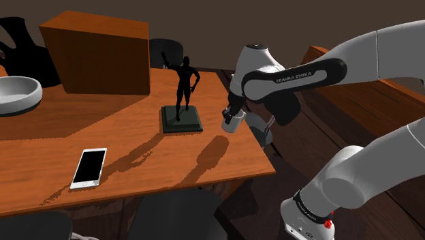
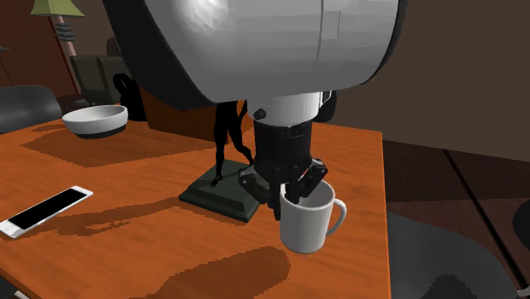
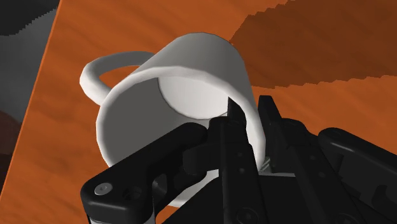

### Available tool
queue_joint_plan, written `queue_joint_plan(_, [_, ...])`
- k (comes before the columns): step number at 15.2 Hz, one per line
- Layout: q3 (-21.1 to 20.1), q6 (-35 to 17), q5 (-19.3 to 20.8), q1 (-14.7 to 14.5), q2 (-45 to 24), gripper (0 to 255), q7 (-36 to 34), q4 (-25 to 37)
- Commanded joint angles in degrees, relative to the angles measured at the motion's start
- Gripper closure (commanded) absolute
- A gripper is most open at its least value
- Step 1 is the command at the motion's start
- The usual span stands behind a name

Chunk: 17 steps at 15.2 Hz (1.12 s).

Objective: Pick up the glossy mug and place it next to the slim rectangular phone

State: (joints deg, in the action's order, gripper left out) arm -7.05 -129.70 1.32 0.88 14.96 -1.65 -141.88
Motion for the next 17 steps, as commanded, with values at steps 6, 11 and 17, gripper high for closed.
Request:
queue_joint_plan(6, [0.2, 5.9, -0.4, -0.1, 2.6, 255, 0.5, 3.3])
queue_joint_plan(11, [0.3, 10.0, -0.6, -0.2, 4.0, 255, 0.8, 6.0])
queue_joint_plan(17, [0.5, 14.8, -0.7, -0.2, 5.3, 255, 1.0, 9.5])
